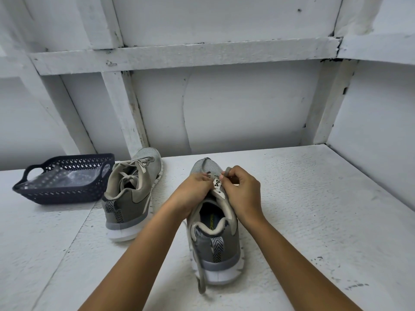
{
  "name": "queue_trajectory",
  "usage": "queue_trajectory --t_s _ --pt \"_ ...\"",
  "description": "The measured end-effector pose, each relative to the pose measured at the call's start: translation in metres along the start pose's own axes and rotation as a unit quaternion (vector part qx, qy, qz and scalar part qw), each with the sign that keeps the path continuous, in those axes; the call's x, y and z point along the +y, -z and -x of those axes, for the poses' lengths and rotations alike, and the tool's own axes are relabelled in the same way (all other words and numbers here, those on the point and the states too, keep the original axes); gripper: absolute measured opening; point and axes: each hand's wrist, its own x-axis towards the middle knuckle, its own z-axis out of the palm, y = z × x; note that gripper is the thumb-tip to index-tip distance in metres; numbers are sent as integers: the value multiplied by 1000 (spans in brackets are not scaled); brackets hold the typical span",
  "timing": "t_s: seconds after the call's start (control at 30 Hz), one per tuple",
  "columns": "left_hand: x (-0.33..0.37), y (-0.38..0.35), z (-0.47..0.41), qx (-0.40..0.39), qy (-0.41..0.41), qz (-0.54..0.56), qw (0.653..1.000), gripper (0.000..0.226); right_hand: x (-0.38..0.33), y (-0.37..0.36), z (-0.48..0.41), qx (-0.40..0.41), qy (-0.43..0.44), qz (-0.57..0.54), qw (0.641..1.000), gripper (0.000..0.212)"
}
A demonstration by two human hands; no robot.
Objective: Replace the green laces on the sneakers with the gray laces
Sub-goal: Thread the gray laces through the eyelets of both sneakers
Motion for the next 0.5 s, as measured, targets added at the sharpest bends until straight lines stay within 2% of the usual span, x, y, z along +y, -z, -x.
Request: queue_trajectory --t_s 0.13,0.3,0.5 --pt "-3 0 -2 10 0 -8 1000 26 -1 1 -1 -7 23 25 999 30" --pt "-2 -1 -1 16 -8 -6 1000 31 2 0 -1 19 -48 -6 999 30" --pt "-4 0 -2 20 -9 -19 1000 20 -1 -2 0 27 -68 -40 997 23"
